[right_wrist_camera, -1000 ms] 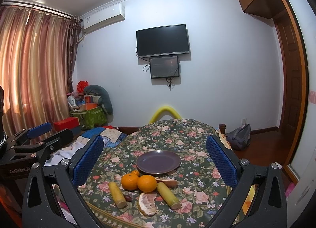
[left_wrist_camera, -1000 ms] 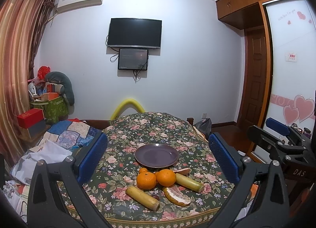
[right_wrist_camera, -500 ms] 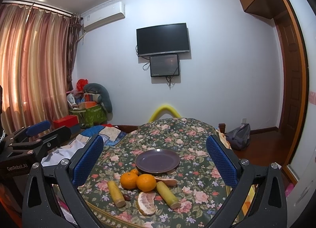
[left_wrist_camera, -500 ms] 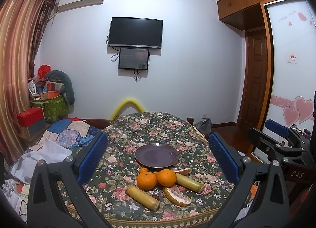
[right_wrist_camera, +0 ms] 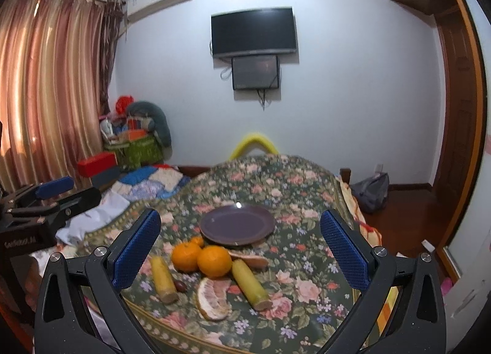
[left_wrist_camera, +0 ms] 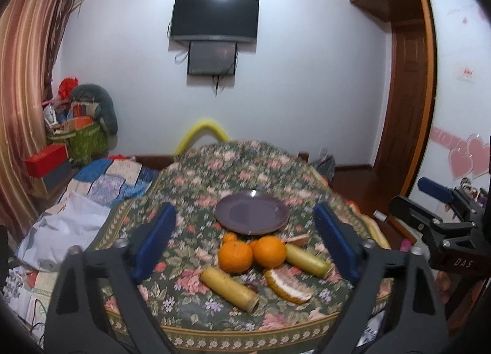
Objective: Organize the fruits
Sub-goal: 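Lower both tools and grasp the two yellow cylinders, one in each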
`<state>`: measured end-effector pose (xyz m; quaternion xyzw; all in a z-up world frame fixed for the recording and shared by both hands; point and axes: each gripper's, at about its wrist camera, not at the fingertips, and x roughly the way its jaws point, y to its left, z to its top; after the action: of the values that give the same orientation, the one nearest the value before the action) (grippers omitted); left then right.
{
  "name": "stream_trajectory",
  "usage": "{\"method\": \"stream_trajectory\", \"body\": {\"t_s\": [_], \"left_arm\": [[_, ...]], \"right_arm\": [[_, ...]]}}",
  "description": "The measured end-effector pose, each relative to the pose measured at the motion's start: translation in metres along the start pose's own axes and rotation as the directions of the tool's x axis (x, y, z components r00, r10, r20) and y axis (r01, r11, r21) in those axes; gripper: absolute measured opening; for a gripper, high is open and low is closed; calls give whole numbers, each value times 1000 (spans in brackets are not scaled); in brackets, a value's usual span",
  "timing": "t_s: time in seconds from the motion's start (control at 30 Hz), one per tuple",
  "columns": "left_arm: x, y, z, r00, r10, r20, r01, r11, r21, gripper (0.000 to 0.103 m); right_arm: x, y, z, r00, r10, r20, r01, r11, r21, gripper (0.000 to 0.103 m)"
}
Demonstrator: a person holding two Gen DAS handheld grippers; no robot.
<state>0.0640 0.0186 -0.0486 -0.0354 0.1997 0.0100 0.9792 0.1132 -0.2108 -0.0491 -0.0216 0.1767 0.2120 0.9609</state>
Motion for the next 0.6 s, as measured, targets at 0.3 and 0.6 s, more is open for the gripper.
{"method": "stream_trajectory", "body": {"t_s": [0.3, 0.6], "left_arm": [[69, 18, -32, 979, 28, -201, -35, 999, -29, 80], [121, 24, -69, 938, 37, -345, -52, 998, -34, 80]], "right_arm": [[46, -13, -28, 987, -28, -156, 19, 998, -59, 89], [91, -25, -66, 949, 6, -314, -18, 999, -36, 82]]}}
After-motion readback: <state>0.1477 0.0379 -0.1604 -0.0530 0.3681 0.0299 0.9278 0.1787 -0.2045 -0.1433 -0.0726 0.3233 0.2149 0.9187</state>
